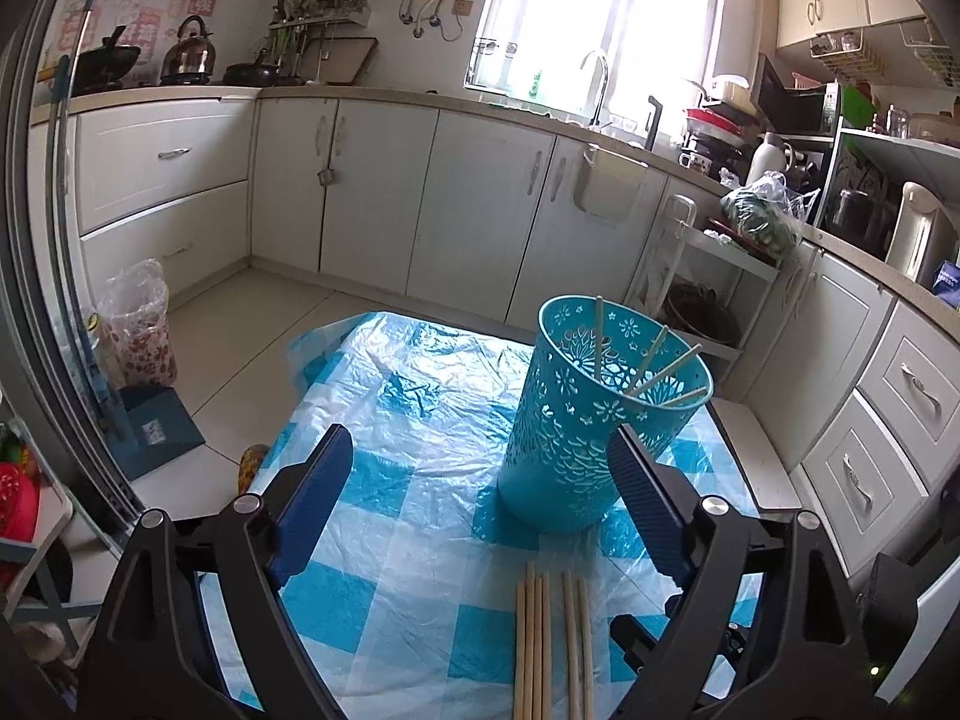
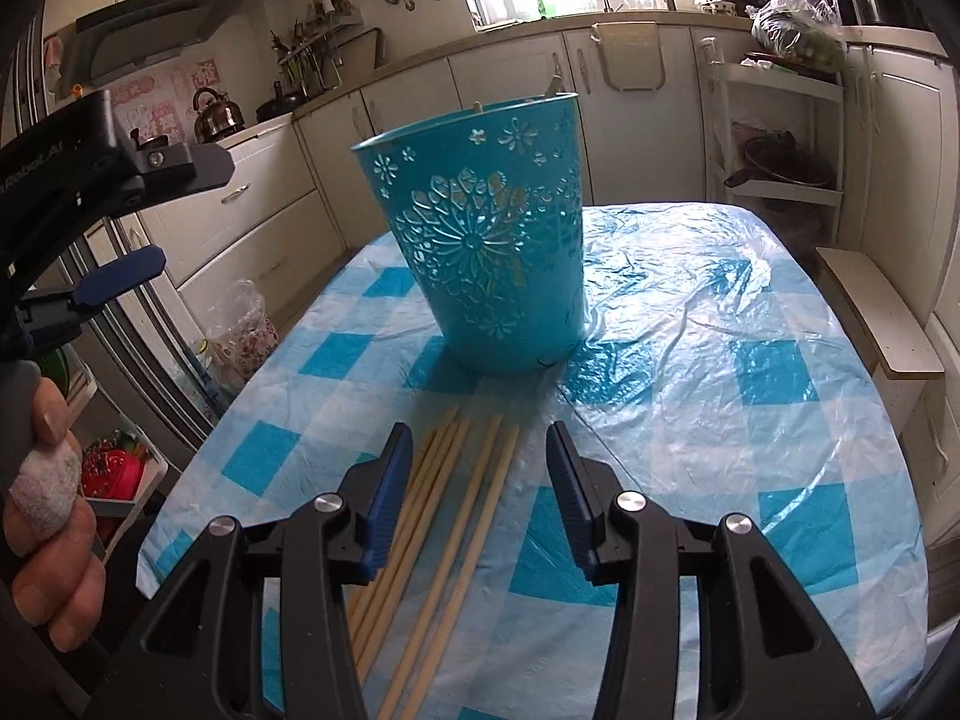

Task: Organize utensils
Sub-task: 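Bring both tools back down to the remaining chopsticks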

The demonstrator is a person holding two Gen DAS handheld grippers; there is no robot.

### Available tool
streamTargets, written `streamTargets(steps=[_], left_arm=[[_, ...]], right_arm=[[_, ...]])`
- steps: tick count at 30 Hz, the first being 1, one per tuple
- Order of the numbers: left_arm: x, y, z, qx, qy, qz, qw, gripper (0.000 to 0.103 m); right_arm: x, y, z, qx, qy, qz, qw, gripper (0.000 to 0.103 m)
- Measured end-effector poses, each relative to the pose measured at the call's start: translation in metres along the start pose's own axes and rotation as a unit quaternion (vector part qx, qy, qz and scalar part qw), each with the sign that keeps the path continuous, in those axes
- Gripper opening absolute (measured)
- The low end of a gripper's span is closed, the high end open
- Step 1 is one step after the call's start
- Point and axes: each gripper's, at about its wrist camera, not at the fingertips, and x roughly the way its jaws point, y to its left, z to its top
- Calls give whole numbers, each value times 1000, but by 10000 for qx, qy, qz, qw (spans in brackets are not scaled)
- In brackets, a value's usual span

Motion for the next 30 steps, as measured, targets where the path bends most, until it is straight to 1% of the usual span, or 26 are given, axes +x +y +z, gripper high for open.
streamTargets(steps=[3,6,8,10,13,18,20,25,30], left_arm=[[1,-1,-3,45,49,15,10000,84],[6,-1,-9,117,191,45,9997,85],[15,2,-15,177,409,139,9989,86],[23,6,-23,225,628,241,9975,86],[41,10,-38,345,1033,387,9933,86],[60,9,-55,599,1379,482,9875,86],[69,5,-65,790,1538,511,9836,86],[82,1,-77,1010,1761,518,9778,86],[90,-4,-84,1156,1915,489,9734,86]], right_arm=[[-1,-3,-2,8,34,-49,10000,46],[1,-4,-3,-24,127,-140,9998,46],[2,-5,-5,-29,186,-146,9997,42],[6,-5,-6,-30,290,-148,9995,35],[10,-4,-9,-34,409,-136,9991,29],[19,1,-12,-154,566,-224,9980,29],[24,1,-14,-173,690,-279,9971,28],[33,1,-18,-238,909,-348,9950,24],[36,4,-19,-366,941,-368,9942,24]])
